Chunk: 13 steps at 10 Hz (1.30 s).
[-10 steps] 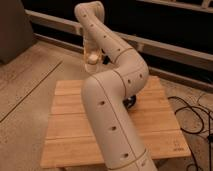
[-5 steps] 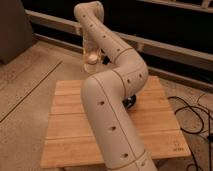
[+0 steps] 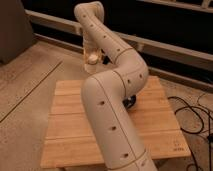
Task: Place the ceramic cup over the eraser
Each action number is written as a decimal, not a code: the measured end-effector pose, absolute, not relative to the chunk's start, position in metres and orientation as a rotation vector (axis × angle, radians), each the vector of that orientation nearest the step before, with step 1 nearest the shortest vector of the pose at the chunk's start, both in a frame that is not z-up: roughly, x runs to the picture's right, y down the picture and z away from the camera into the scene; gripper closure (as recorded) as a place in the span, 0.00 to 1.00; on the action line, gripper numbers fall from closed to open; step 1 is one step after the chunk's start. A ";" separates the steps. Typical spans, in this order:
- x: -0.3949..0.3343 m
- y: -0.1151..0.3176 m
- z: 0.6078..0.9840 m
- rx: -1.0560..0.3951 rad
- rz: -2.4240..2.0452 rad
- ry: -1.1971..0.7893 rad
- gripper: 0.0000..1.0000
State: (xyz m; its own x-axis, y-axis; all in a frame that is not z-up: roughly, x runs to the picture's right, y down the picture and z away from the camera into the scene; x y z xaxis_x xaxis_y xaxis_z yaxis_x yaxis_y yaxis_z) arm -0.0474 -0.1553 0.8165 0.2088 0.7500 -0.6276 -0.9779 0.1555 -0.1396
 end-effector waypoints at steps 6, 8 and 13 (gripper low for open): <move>-0.026 -0.151 0.821 -0.574 1.336 0.500 1.00; -0.025 -0.149 0.820 -0.573 1.335 0.510 1.00; 0.011 -0.136 0.826 -0.571 1.392 0.575 1.00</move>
State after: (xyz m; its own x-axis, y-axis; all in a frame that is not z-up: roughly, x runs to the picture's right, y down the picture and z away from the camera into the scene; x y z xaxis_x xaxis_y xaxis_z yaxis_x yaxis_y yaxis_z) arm 0.0109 -0.1358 0.8258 0.0909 0.7316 -0.6756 -0.9951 0.0928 -0.0334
